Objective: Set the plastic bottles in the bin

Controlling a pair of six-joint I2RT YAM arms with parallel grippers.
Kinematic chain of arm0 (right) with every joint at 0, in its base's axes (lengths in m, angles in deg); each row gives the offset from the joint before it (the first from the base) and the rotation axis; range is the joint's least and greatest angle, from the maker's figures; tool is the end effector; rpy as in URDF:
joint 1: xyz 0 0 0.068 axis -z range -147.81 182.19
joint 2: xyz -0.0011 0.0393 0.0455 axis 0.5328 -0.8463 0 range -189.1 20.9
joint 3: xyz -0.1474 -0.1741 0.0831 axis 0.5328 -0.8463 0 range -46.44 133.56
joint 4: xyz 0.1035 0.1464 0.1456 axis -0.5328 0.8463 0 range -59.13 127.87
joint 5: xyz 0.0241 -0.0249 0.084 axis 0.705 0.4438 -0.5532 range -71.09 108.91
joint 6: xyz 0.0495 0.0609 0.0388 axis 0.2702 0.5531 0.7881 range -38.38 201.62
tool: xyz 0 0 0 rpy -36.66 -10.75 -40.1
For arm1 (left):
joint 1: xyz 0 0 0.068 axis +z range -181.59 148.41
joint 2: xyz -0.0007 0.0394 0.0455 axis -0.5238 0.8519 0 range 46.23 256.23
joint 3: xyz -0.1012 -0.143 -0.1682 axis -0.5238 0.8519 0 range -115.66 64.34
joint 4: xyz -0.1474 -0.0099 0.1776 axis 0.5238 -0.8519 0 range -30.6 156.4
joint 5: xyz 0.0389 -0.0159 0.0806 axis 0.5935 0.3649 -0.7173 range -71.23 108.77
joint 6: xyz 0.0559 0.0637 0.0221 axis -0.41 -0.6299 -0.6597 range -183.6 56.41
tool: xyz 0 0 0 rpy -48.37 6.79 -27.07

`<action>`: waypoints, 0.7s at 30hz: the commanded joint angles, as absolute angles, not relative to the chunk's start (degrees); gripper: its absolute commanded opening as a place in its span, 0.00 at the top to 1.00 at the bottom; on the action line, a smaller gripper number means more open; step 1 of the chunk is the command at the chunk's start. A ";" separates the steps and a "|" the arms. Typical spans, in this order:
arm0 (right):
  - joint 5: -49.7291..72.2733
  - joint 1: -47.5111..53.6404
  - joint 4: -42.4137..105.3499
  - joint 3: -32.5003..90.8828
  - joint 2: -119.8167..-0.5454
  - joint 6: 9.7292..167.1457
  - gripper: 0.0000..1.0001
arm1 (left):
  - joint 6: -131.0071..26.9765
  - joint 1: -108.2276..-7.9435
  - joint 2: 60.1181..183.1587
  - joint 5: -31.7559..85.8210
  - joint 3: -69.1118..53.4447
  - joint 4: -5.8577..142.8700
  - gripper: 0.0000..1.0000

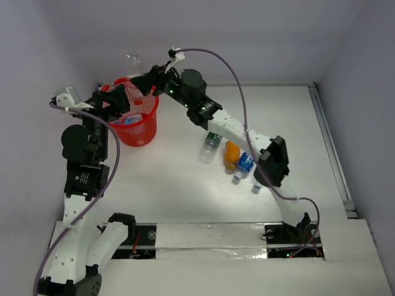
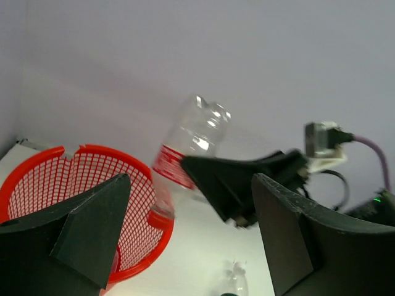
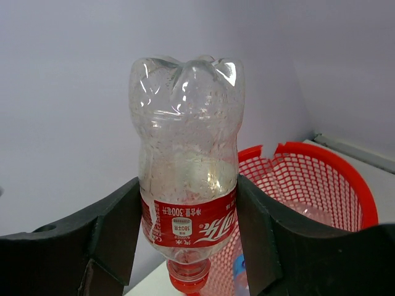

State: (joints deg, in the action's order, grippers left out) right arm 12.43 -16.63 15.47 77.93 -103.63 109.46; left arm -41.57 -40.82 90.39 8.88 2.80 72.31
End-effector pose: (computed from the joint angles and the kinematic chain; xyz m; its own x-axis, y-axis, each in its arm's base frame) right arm 0.3293 0.3896 0.4045 -0.2296 0.4423 -0.8670 -0.8055 0.4136 0.4243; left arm 0.1756 -0.0151 0.4558 0.3607 -0.4330 -0.8261 0.1485 0.9011 -0.4074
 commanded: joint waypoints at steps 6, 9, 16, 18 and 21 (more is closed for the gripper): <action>18.55 -16.94 21.12 98.15 -117.71 106.15 0.18 | -40.48 -39.33 90.88 13.32 3.25 74.66 0.24; 18.48 -16.94 18.40 91.65 -113.41 104.83 0.11 | -39.78 -38.18 91.06 15.43 3.69 75.45 0.24; 16.45 -16.94 18.75 81.73 -102.87 102.46 0.11 | -38.46 -37.56 95.09 20.86 3.69 76.07 0.29; 16.80 -16.94 15.59 75.58 -96.04 102.37 0.16 | -38.63 -37.56 95.54 21.58 3.87 76.68 0.35; 19.77 -16.94 11.72 61.70 -88.11 101.49 0.49 | -38.81 -37.56 97.29 24.03 3.87 76.95 0.53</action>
